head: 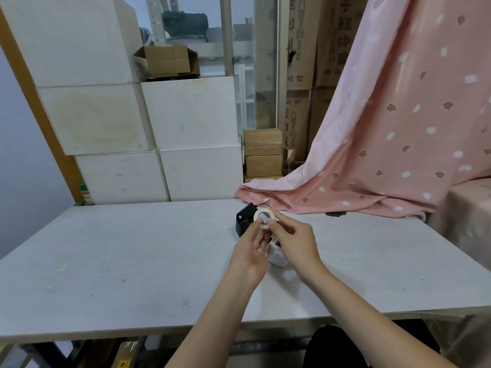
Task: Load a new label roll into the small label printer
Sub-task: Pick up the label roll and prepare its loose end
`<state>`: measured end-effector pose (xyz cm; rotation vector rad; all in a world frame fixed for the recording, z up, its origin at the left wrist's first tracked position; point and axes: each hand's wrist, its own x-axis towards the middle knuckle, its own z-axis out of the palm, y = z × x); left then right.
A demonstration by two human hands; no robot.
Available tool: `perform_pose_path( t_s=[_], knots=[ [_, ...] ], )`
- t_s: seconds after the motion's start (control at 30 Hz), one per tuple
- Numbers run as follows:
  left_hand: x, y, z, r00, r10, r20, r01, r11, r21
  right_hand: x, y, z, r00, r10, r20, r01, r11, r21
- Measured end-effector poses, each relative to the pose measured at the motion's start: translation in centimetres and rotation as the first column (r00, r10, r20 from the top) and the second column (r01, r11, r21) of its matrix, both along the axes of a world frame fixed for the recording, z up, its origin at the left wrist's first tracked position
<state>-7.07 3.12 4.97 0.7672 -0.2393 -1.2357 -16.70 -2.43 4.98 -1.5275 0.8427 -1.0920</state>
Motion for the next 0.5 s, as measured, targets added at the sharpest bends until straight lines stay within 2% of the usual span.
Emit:
perform_pose_path(
  t_s=[0.17,0.5],
  knots=[
    [1.5,0.7,-0.6,0.992,-0.002,0.123,0.005,1.0,-0.031,-0.2,-0.6,0.3,0.998,0.056,-0.019,-0.056,0.998,0.006],
    [1.1,0.4,-0.8,1.0,0.0,-0.012,0.0,1.0,-0.011,0.4,0.4,-0.5,0.999,0.04,0.025,-0.041,0.999,0.01]
  ],
)
